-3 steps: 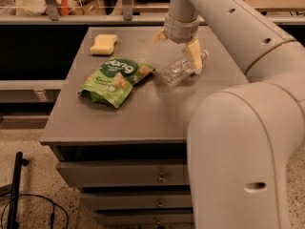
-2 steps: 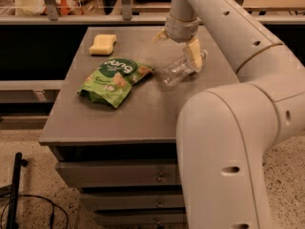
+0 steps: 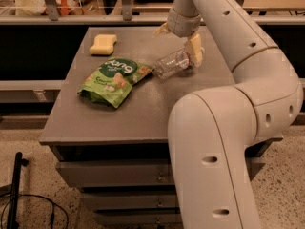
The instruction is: Place water bottle upright
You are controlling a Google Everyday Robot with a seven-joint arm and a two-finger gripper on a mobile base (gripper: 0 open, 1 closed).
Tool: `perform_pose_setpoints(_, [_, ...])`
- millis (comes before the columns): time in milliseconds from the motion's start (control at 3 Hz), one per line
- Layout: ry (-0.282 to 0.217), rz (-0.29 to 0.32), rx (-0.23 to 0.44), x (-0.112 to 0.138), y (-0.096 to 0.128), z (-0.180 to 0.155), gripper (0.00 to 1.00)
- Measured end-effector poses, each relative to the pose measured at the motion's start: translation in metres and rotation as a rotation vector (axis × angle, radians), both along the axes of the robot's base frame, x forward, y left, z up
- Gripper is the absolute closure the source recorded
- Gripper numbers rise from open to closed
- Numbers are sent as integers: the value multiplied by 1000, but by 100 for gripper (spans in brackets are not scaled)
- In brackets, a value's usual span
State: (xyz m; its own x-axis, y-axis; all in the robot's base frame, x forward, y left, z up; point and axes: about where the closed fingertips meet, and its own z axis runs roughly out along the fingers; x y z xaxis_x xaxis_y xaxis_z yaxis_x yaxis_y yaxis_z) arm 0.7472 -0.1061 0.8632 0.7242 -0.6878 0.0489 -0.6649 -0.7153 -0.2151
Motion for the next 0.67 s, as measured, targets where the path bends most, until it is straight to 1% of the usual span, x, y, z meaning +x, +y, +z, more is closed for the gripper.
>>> perform_pose_setpoints(333, [-6, -6, -11, 2, -3, 3, 0])
perform_pose_setpoints(667, [17, -28, -35, 3, -6, -8, 0])
